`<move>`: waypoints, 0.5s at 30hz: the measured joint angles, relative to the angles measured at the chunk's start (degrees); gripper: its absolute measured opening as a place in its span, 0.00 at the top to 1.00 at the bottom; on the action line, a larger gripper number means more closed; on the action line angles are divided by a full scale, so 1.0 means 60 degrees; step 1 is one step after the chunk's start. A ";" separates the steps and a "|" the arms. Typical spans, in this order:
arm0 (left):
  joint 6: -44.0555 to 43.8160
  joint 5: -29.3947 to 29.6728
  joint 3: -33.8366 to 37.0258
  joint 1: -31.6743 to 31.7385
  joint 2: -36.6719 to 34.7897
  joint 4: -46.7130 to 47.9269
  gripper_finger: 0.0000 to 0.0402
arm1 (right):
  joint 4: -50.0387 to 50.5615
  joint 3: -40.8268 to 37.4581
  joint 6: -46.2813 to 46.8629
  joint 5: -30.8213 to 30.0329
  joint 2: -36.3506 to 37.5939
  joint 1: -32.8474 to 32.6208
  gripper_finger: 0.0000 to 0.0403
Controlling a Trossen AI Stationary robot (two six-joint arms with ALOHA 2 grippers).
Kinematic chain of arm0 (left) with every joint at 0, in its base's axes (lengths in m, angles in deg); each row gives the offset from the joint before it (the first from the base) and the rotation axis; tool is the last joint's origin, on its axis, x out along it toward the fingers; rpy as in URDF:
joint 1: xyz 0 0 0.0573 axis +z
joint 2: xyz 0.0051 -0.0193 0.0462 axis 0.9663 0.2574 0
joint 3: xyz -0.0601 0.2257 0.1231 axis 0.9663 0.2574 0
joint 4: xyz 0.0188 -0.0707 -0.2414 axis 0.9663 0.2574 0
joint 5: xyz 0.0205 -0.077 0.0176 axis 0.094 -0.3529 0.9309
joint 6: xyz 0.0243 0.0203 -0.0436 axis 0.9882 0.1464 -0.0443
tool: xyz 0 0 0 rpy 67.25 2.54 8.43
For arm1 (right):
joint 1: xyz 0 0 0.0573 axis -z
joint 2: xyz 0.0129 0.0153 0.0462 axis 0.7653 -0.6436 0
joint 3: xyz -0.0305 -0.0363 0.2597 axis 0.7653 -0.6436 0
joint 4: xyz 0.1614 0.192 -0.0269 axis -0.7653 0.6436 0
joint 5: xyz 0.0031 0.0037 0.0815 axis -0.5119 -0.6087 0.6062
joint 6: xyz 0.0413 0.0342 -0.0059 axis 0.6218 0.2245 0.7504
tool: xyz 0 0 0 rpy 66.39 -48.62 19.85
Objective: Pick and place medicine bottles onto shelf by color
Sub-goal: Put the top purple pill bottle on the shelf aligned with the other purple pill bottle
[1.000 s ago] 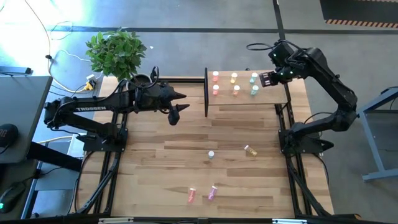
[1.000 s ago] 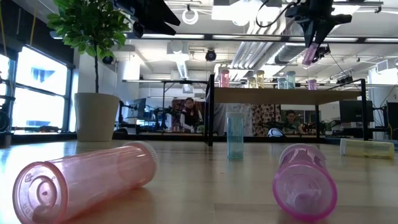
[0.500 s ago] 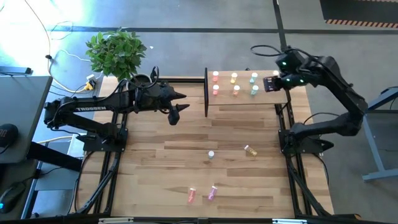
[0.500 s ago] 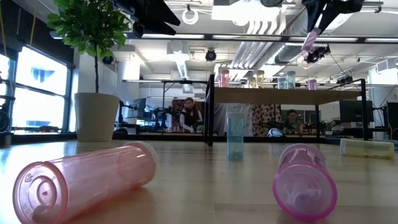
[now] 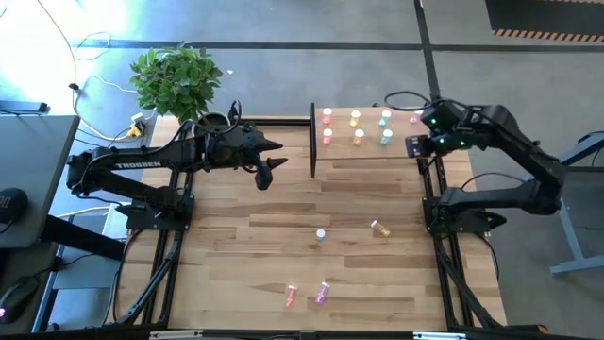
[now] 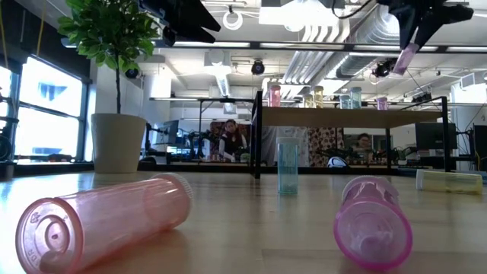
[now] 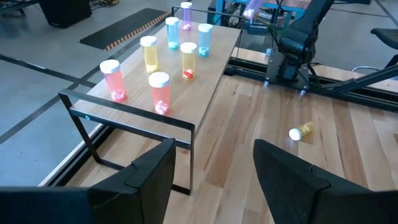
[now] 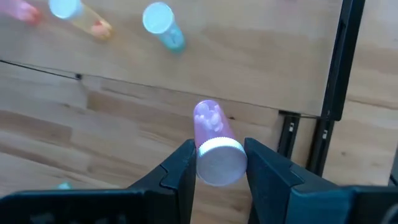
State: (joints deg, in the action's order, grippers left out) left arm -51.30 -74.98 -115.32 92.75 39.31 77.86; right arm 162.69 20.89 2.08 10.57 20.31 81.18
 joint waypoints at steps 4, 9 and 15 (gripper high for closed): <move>0.0000 0.0004 0.0000 0.0000 0.0000 0.0000 0.48 | -0.0002 0.0114 -0.0257 0.0010 -0.0240 0.0244 0.72; 0.0002 0.0004 0.0000 0.0000 0.0000 0.0000 0.48 | -0.0027 0.0867 -0.1051 0.0012 -0.0983 0.0491 0.72; 0.0000 0.0006 0.0000 0.0000 0.0000 0.0000 0.48 | -0.0035 0.1878 -0.2323 -0.0228 -0.2118 0.0997 0.72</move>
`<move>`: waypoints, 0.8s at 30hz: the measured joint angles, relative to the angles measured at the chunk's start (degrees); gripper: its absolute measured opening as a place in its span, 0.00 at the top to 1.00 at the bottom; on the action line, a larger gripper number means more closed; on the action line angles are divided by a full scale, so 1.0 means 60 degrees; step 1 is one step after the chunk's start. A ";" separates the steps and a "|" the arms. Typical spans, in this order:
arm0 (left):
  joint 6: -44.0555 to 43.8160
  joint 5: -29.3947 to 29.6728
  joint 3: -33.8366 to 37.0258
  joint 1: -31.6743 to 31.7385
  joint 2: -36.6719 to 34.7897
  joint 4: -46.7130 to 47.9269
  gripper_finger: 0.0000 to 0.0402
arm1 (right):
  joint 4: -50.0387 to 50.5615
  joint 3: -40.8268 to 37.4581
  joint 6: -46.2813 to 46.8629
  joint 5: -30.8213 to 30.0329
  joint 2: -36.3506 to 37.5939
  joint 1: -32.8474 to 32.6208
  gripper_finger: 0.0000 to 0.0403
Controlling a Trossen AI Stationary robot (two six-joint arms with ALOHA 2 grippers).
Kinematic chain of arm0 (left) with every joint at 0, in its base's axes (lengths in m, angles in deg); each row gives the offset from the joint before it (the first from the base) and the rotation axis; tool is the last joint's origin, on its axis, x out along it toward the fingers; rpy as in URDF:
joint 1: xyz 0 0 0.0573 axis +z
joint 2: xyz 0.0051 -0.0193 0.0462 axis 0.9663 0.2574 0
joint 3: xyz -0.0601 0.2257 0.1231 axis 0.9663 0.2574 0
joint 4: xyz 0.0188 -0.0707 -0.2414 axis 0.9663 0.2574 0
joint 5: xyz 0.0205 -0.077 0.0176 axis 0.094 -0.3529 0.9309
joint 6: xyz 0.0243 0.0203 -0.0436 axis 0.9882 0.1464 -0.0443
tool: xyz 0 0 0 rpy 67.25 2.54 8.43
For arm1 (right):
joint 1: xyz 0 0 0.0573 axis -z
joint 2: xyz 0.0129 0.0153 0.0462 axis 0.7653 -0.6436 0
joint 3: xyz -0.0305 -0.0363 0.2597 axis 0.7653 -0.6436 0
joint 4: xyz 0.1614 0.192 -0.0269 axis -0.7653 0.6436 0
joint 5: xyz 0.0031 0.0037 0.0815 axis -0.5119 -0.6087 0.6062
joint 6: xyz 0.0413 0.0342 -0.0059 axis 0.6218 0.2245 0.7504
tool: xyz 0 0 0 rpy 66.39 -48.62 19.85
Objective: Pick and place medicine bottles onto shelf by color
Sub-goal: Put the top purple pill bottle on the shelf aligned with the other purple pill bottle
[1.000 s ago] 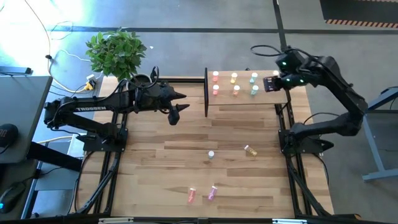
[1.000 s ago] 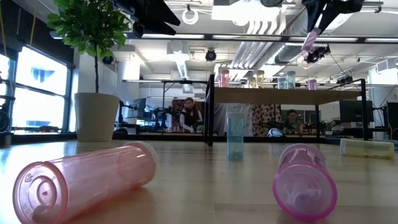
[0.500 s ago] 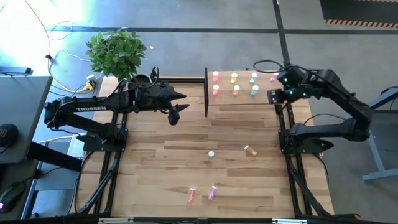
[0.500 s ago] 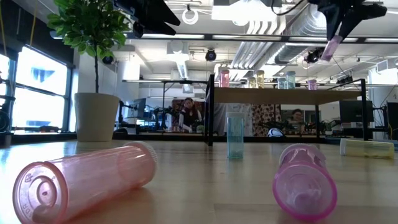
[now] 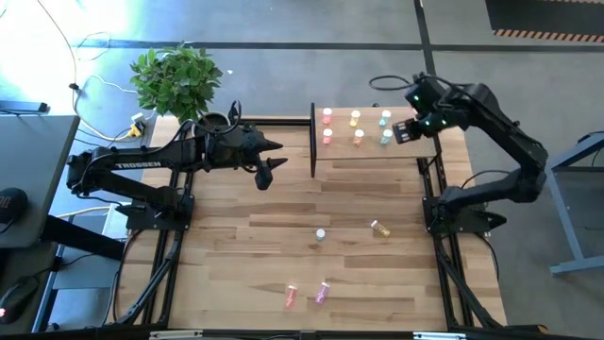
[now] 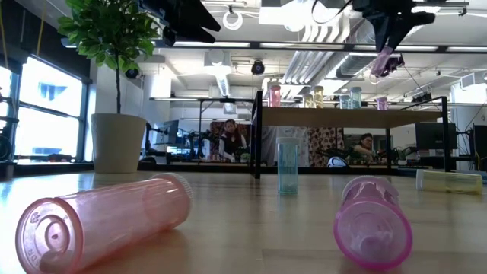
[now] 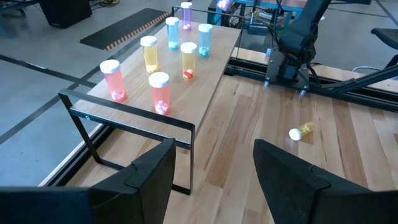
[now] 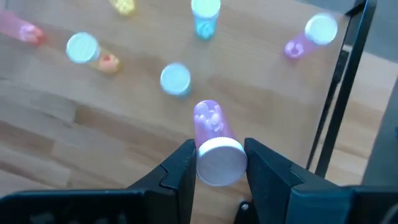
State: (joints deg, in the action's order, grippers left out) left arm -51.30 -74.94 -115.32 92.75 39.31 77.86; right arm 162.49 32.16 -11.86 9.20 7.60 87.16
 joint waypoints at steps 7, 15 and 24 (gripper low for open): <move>-0.0020 0.0001 0.0000 0.0000 0.0000 0.0000 0.48 | 0.0014 -0.0302 -0.1139 0.0656 -0.0630 0.0872 0.72; -0.0073 0.0001 0.0000 0.0000 0.0000 0.0005 0.48 | 0.0017 -0.1359 -0.1532 0.0878 -0.0596 0.1108 0.72; -0.0076 0.0001 0.0000 0.0000 0.0000 0.0005 0.48 | 0.0013 -0.1861 -0.1562 0.0478 -0.0592 0.1320 0.72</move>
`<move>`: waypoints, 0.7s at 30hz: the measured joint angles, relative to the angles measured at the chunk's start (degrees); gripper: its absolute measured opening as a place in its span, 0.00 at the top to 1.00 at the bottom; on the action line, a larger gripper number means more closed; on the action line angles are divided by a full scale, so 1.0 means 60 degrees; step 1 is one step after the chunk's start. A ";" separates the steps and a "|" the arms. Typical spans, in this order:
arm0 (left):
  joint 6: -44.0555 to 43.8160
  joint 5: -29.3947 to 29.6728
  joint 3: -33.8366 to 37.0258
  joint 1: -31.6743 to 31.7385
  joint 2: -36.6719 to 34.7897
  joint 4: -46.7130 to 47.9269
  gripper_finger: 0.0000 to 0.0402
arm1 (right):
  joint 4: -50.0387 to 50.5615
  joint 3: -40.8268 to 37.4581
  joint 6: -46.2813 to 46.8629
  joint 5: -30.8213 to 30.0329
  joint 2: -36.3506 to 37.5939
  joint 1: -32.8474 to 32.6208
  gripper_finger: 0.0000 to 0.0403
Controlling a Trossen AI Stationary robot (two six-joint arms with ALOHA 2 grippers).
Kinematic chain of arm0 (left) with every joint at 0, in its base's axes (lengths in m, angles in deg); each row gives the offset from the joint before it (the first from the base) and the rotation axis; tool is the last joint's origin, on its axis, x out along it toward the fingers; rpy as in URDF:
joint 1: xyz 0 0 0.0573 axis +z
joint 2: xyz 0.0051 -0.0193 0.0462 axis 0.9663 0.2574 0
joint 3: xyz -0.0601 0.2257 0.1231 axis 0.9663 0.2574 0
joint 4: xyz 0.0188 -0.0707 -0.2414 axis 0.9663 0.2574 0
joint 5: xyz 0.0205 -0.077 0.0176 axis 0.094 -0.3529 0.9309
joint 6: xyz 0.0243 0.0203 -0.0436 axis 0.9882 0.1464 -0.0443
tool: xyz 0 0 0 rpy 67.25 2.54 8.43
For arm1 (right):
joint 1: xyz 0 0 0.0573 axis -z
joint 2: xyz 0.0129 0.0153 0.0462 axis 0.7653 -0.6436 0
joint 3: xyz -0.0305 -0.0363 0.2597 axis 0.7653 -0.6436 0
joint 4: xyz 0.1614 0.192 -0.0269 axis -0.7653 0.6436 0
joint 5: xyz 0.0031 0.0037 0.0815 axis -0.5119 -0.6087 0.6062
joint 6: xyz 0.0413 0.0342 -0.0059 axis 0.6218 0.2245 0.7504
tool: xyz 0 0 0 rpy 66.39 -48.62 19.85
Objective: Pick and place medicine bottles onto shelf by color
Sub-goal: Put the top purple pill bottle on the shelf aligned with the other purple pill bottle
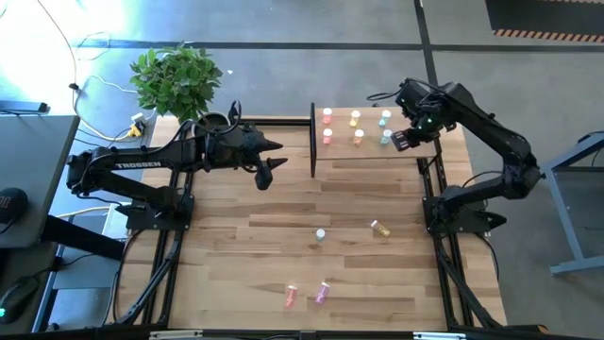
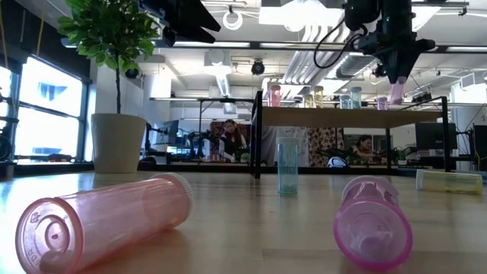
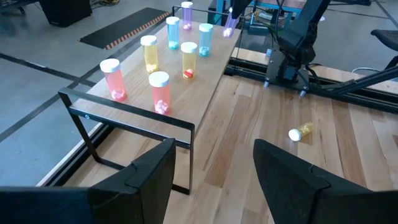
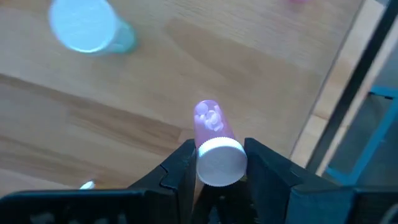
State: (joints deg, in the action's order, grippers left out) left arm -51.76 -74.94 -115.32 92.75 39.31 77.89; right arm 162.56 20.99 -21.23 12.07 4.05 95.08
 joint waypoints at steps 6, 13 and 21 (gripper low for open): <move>0.0003 0.0000 0.0000 0.0000 0.0000 -0.0001 0.48 | -0.0009 -0.0210 0.0161 -0.0658 -0.0015 -0.0004 0.72; 0.0000 0.0000 0.0000 0.0000 0.0000 -0.0001 0.48 | -0.0002 -0.0614 0.0732 -0.1250 -0.0018 -0.0004 0.72; 0.0000 0.0000 0.0000 0.0000 0.0000 -0.0001 0.48 | -0.0040 -0.0688 0.1438 -0.1451 -0.0044 -0.0004 0.72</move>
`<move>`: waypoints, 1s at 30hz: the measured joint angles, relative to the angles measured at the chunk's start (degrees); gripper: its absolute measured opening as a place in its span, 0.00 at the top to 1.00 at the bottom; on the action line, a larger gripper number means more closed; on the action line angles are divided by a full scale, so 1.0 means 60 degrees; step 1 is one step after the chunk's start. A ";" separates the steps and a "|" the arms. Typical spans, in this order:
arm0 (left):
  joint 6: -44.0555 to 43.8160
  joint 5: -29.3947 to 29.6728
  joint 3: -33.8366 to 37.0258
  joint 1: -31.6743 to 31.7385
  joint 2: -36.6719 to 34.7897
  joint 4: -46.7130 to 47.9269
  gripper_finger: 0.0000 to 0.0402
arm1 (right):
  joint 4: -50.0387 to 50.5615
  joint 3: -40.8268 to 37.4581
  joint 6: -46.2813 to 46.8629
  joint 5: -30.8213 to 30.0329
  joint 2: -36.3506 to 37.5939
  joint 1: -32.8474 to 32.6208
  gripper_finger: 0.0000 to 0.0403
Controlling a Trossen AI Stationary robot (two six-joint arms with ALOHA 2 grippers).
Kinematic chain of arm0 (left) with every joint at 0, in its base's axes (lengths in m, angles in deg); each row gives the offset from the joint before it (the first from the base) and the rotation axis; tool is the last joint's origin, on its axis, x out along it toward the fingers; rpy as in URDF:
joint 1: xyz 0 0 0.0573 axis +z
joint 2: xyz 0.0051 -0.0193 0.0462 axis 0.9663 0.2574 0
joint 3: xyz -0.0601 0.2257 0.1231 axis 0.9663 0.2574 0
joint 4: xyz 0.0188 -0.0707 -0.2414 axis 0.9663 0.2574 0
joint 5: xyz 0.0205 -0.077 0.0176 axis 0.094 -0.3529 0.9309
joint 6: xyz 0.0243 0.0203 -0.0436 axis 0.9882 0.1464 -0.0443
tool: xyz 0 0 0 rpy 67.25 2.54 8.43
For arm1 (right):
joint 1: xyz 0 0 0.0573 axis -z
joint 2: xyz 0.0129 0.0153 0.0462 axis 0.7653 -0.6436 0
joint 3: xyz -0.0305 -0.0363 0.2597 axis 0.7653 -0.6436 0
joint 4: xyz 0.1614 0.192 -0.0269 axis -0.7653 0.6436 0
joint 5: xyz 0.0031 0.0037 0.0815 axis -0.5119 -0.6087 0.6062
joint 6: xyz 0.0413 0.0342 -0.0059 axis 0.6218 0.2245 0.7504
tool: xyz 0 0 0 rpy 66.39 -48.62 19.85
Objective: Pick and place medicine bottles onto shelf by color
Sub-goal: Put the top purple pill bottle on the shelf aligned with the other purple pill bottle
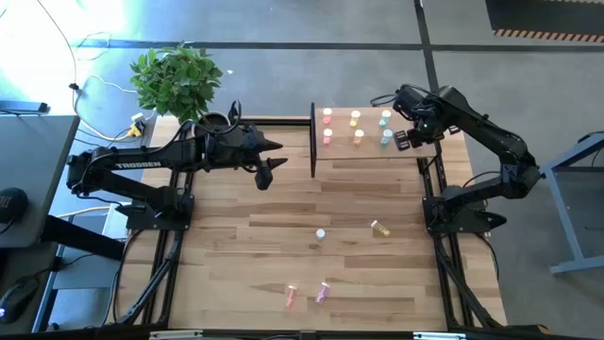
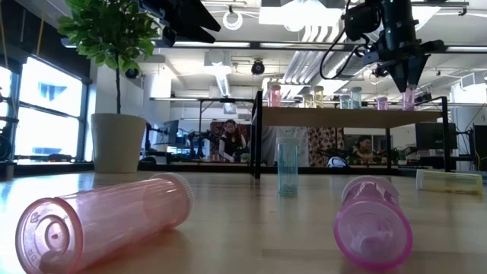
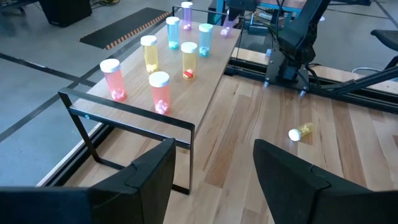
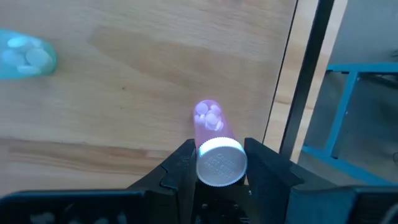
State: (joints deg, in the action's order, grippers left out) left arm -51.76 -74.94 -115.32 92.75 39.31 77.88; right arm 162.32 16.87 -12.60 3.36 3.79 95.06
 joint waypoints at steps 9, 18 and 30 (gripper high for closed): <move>0.0000 -0.0001 0.0000 -0.0007 0.0000 0.0000 0.48 | -0.0005 0.0018 0.1287 0.0194 0.0000 -0.0128 0.72; 0.0000 0.0000 0.0000 -0.0007 0.0000 0.0000 0.48 | -0.0002 0.0018 0.2233 0.0596 0.0015 -0.0499 0.72; 0.0000 0.0000 0.0000 -0.0007 0.0000 -0.0004 0.48 | 0.0035 0.0932 0.2206 0.0588 0.0009 -0.0410 0.72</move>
State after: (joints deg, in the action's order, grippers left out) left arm -51.76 -74.94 -115.32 92.71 39.31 77.86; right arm 162.53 22.46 0.63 6.90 3.84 92.60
